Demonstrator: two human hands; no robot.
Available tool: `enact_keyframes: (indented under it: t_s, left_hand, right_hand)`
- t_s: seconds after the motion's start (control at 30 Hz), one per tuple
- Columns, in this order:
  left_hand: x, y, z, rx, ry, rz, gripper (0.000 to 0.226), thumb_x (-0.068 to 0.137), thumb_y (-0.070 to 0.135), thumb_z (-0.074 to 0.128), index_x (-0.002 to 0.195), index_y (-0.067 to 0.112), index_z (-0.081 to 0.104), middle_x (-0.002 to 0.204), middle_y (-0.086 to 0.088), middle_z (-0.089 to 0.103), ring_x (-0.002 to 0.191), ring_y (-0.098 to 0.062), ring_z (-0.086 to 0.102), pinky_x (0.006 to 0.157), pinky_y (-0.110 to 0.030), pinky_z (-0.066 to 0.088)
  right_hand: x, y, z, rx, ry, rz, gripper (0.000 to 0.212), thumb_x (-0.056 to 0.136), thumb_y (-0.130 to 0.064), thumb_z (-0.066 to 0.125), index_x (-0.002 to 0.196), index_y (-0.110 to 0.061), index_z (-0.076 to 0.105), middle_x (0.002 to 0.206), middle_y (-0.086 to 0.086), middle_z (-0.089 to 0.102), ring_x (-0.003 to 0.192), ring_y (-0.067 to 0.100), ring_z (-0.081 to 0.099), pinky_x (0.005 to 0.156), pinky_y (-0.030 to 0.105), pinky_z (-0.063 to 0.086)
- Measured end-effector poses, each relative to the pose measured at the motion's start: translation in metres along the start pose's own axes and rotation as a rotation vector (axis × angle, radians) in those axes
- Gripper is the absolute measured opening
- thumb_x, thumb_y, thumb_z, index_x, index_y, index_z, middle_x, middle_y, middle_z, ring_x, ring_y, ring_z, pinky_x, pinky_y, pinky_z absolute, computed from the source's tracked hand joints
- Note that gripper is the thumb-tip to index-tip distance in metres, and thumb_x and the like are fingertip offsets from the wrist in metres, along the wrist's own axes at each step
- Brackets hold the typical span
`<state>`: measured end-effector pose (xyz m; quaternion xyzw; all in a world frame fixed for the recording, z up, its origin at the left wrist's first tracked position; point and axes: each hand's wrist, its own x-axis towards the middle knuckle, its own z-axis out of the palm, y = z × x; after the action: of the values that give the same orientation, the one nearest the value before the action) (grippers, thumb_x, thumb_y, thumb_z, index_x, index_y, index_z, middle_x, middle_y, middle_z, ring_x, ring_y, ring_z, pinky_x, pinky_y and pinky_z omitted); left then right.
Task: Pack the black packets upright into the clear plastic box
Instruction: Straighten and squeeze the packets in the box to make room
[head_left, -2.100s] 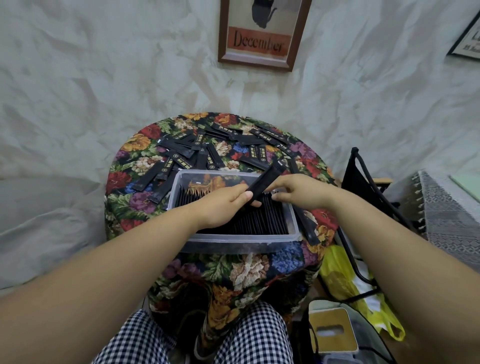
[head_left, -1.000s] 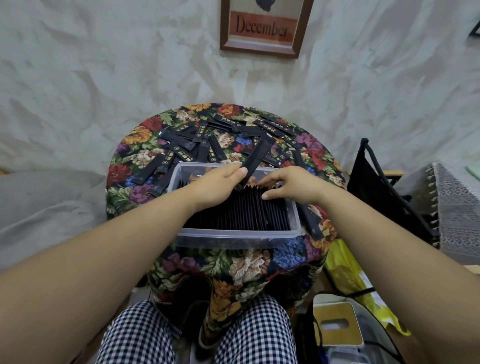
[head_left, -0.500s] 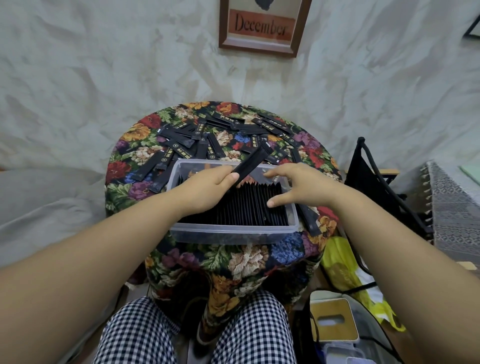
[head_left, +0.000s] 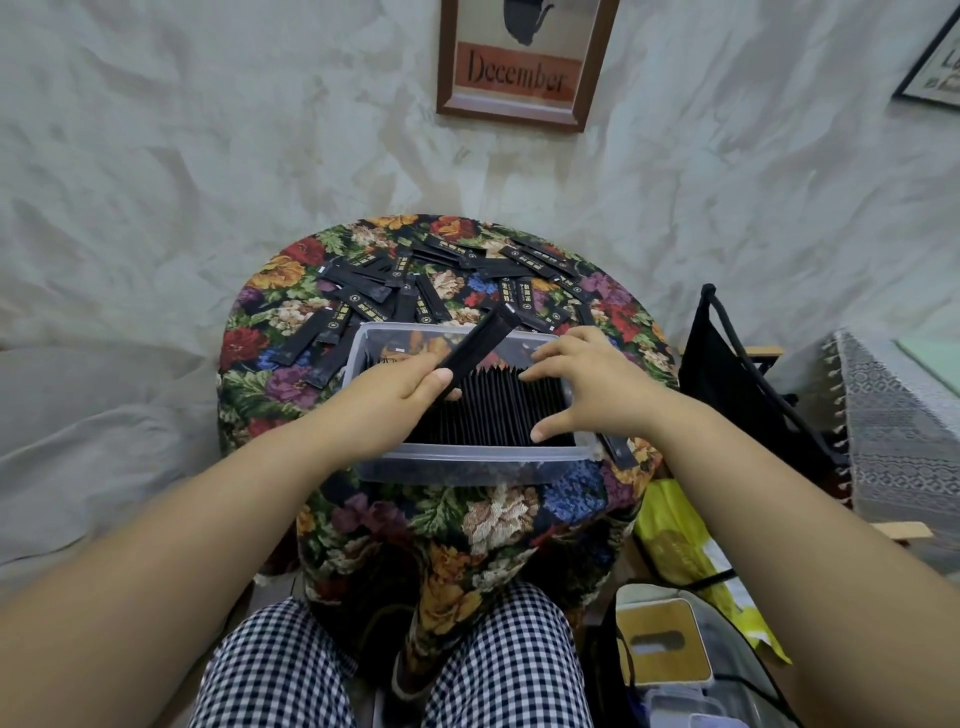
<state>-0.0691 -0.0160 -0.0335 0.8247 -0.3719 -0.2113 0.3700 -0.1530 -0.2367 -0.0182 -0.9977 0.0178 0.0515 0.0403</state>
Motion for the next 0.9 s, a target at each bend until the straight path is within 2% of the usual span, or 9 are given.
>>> enact_keyframes:
  t_s: [0.13, 0.23, 0.3, 0.4, 0.53, 0.63, 0.7, 0.77, 0.9]
  left_hand:
    - [0.003, -0.003, -0.002, 0.005, -0.010, -0.047, 0.044, 0.103, 0.033, 0.027, 0.145, 0.022, 0.032, 0.120, 0.010, 0.063, 0.122, -0.010, 0.046, 0.093, -0.026, 0.031]
    - [0.006, -0.004, -0.002, 0.030, -0.018, -0.061, 0.047, 0.103, 0.034, 0.027, 0.147, 0.020, 0.030, 0.135, 0.007, 0.054, 0.136, -0.013, 0.033, 0.103, -0.026, 0.026]
    - [0.007, -0.005, -0.002, 0.028, -0.023, -0.063, 0.048, 0.103, 0.034, 0.027, 0.148, 0.020, 0.028, 0.137, 0.006, 0.053, 0.140, -0.011, 0.027, 0.104, -0.025, 0.022]
    - [0.008, -0.006, -0.003, 0.024, -0.030, -0.057, 0.047, 0.103, 0.034, 0.027, 0.148, 0.019, 0.028, 0.131, 0.007, 0.058, 0.137, -0.011, 0.032, 0.101, -0.024, 0.024]
    - [0.004, -0.004, -0.006, 0.029, -0.031, -0.043, 0.045, 0.103, 0.033, 0.027, 0.146, 0.019, 0.031, 0.141, 0.003, 0.049, 0.141, -0.010, 0.024, 0.113, -0.030, 0.019]
    - [-0.002, -0.003, -0.015, 0.022, 0.041, -0.011, 0.036, 0.103, 0.034, 0.028, 0.132, 0.023, 0.046, 0.117, 0.009, 0.065, 0.119, -0.006, 0.051, 0.095, -0.027, 0.038]
    - [-0.007, -0.005, -0.021, -0.016, 0.125, 0.013, 0.027, 0.102, 0.033, 0.030, 0.119, 0.029, 0.051, 0.104, 0.014, 0.068, 0.098, 0.008, 0.055, 0.079, -0.015, 0.039]
    - [-0.012, -0.011, -0.025, -0.104, 0.218, 0.033, 0.025, 0.102, 0.032, 0.031, 0.111, 0.028, 0.054, 0.098, 0.014, 0.070, 0.093, 0.009, 0.058, 0.080, -0.013, 0.040]
    - [-0.020, -0.027, -0.025, -0.376, 0.387, 0.033, 0.029, 0.103, 0.024, 0.032, 0.090, 0.020, 0.058, 0.087, 0.002, 0.073, 0.086, -0.011, 0.069, 0.086, -0.032, 0.054]
  right_hand:
    - [0.003, -0.006, 0.003, 0.048, -0.068, -0.067, 0.062, 0.078, -0.046, 0.072, 0.132, -0.023, 0.055, 0.139, -0.003, 0.047, 0.133, 0.017, 0.035, 0.108, 0.031, 0.028]
    - [0.006, -0.008, 0.003, 0.035, -0.090, -0.068, 0.061, 0.079, -0.046, 0.071, 0.132, -0.022, 0.055, 0.138, -0.002, 0.048, 0.130, 0.015, 0.040, 0.104, 0.031, 0.036]
    - [0.006, -0.007, 0.002, 0.040, -0.100, -0.067, 0.061, 0.079, -0.048, 0.070, 0.133, -0.022, 0.054, 0.138, -0.003, 0.047, 0.128, 0.015, 0.041, 0.103, 0.031, 0.037]
    - [0.007, -0.010, 0.003, 0.044, -0.099, -0.067, 0.062, 0.079, -0.049, 0.069, 0.133, -0.023, 0.054, 0.137, -0.003, 0.045, 0.126, 0.016, 0.043, 0.101, 0.031, 0.038]
    - [0.008, -0.012, 0.005, 0.020, -0.089, -0.074, 0.061, 0.079, -0.050, 0.069, 0.132, -0.022, 0.056, 0.137, -0.003, 0.043, 0.126, 0.016, 0.042, 0.100, 0.028, 0.036]
    - [0.006, -0.014, 0.005, 0.022, -0.073, -0.096, 0.059, 0.081, -0.048, 0.068, 0.132, -0.022, 0.055, 0.140, -0.004, 0.043, 0.131, 0.015, 0.038, 0.103, 0.026, 0.031]
    - [0.005, -0.015, 0.005, 0.023, -0.091, -0.103, 0.056, 0.082, -0.046, 0.067, 0.132, -0.023, 0.056, 0.140, -0.005, 0.043, 0.131, 0.014, 0.038, 0.101, 0.024, 0.030]
    - [0.006, -0.019, 0.003, 0.045, -0.080, -0.112, 0.051, 0.085, -0.046, 0.064, 0.130, -0.024, 0.057, 0.139, -0.006, 0.045, 0.127, 0.012, 0.042, 0.099, 0.022, 0.031]
    - [0.012, -0.039, 0.005, 0.181, -0.059, -0.187, 0.036, 0.094, -0.036, 0.054, 0.127, -0.021, 0.060, 0.136, -0.005, 0.050, 0.124, 0.010, 0.045, 0.101, 0.020, 0.030]
